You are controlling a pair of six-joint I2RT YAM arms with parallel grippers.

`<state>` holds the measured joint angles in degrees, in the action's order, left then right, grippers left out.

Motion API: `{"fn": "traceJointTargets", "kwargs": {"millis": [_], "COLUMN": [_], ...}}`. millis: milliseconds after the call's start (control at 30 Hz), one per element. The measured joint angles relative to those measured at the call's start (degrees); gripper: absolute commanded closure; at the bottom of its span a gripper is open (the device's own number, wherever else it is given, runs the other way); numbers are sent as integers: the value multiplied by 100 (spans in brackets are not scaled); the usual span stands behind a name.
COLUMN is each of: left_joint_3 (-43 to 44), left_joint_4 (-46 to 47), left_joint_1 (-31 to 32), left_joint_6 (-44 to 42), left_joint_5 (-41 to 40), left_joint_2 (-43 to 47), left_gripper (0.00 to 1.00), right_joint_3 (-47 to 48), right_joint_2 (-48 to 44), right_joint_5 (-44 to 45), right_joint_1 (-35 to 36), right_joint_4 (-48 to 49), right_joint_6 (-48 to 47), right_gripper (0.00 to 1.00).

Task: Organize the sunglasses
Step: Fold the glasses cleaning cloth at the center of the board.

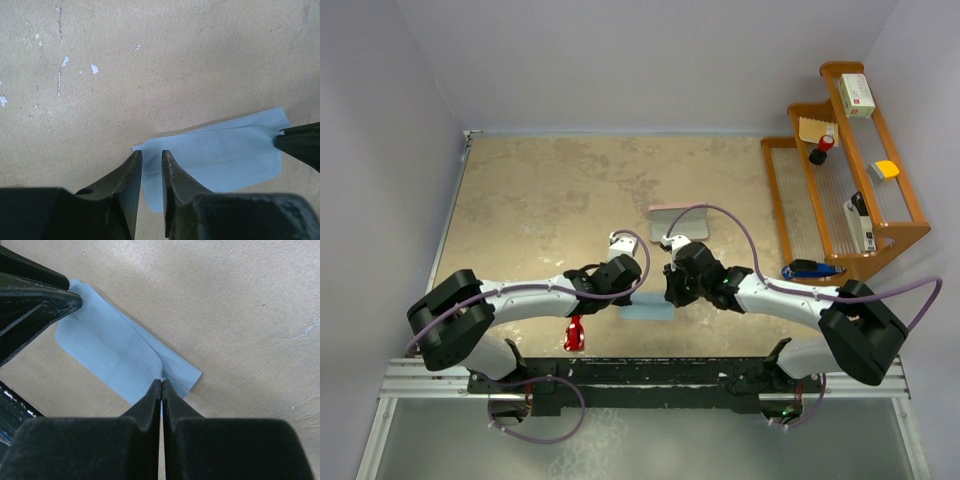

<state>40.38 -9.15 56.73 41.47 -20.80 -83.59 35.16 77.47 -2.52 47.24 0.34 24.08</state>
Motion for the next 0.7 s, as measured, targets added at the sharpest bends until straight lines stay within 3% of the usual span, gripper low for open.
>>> {"fn": "traceJointTargets", "kwargs": {"millis": [167, 500, 700], "left_joint_3": [0, 0, 0], "left_joint_4": [57, 120, 138], "left_joint_1": [7, 11, 35], "left_joint_6": [0, -4, -4], "left_joint_5": [4, 9, 57], "left_joint_2": [-157, -293, -308], "left_gripper": [80, 100, 100], "right_joint_3": [-2, -2, -2], "right_joint_2": [0, 0, 0], "right_joint_5": [0, 0, 0], "right_joint_1": [4, 13, 37], "right_joint_4": [0, 0, 0], "right_joint_6": [2, 0, 0], "right_gripper": [100, 100, 100]}}
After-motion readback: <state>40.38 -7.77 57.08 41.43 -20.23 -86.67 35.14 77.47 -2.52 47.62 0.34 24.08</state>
